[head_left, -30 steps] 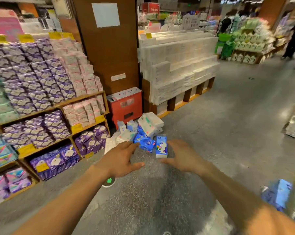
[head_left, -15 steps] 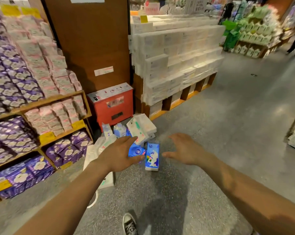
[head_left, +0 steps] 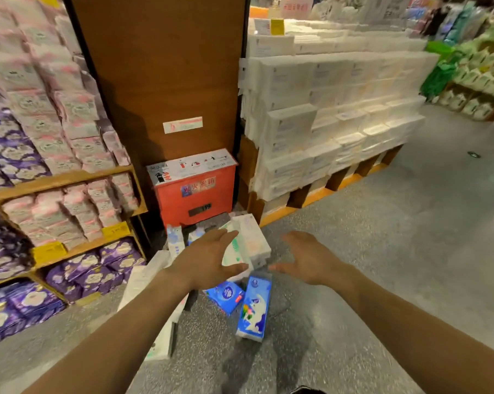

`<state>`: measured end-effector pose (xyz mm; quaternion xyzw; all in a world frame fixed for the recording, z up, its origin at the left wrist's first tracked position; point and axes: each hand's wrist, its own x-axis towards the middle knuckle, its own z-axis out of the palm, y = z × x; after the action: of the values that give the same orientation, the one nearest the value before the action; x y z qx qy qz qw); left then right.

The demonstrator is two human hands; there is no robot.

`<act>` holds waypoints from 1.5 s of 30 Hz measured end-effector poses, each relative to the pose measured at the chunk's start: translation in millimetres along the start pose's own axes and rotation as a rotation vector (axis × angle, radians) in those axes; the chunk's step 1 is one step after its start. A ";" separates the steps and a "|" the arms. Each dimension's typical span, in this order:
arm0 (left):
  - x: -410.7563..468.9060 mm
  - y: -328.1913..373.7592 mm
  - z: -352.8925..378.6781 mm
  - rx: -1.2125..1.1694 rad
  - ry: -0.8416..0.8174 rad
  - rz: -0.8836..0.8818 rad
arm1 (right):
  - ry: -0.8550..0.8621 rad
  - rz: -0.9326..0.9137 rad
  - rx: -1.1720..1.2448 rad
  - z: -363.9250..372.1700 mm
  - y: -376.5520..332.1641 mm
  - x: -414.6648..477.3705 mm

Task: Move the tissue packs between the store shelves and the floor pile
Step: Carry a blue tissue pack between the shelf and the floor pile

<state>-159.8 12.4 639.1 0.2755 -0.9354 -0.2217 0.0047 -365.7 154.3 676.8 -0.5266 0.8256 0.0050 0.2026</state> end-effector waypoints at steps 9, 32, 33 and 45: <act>123.3 -10.8 35.7 -0.032 0.166 -0.399 | -0.121 -0.438 -0.178 -20.4 61.8 223.3; 224.8 97.4 289.4 -0.247 0.501 -1.245 | -0.391 -0.727 -0.262 115.3 230.5 374.1; 229.6 88.4 316.4 -0.270 0.518 -1.271 | -0.397 -0.712 -0.251 140.5 240.0 386.4; 293.3 -88.5 662.5 -0.526 0.424 -1.481 | -0.521 -0.705 -0.383 473.4 328.3 568.1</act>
<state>-449.7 67.3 -28.4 0.8488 -0.4069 -0.3230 0.0983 -702.3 -87.4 -18.1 -0.7836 0.5028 0.2198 0.2913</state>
